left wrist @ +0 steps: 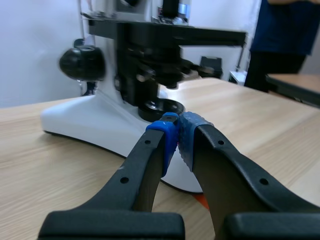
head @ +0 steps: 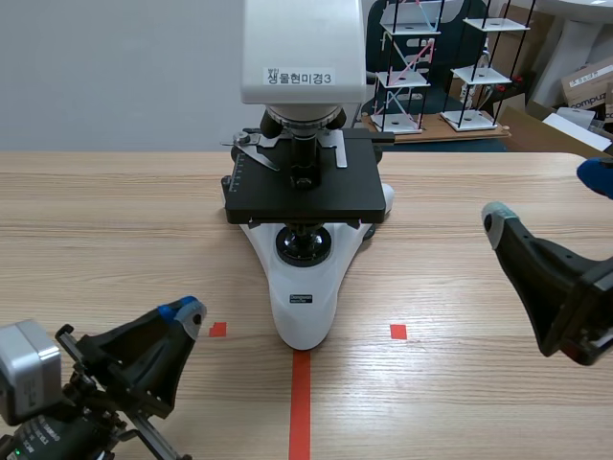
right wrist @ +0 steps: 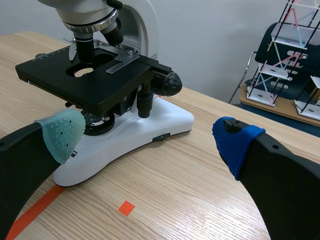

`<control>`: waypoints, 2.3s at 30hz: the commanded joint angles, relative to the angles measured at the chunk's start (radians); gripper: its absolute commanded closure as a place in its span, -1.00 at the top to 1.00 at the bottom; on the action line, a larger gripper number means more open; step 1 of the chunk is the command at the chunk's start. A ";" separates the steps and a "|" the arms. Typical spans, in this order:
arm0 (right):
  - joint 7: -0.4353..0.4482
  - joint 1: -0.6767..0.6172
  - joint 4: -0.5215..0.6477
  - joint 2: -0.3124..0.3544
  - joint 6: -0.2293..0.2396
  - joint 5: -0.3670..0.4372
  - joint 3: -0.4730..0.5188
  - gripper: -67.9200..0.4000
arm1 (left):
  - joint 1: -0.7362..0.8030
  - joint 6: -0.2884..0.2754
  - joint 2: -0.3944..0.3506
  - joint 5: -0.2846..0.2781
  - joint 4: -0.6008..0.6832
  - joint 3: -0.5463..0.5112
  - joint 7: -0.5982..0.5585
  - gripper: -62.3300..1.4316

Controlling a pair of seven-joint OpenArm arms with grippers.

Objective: Point at the diaphragm

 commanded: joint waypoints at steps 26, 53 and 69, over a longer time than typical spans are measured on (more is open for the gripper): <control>-0.012 0.009 0.006 0.002 0.000 0.011 0.002 0.65 | -0.298 0.137 0.171 -0.061 -0.320 0.213 -0.172 -0.86; -0.012 0.009 0.006 0.002 0.000 0.011 0.002 0.65 | -0.315 0.137 0.170 -0.029 -0.368 0.213 -0.181 -0.86; -0.012 0.009 0.006 0.002 0.000 0.011 0.002 0.65 | -0.315 0.138 0.170 -0.029 -0.368 0.213 -0.178 -0.86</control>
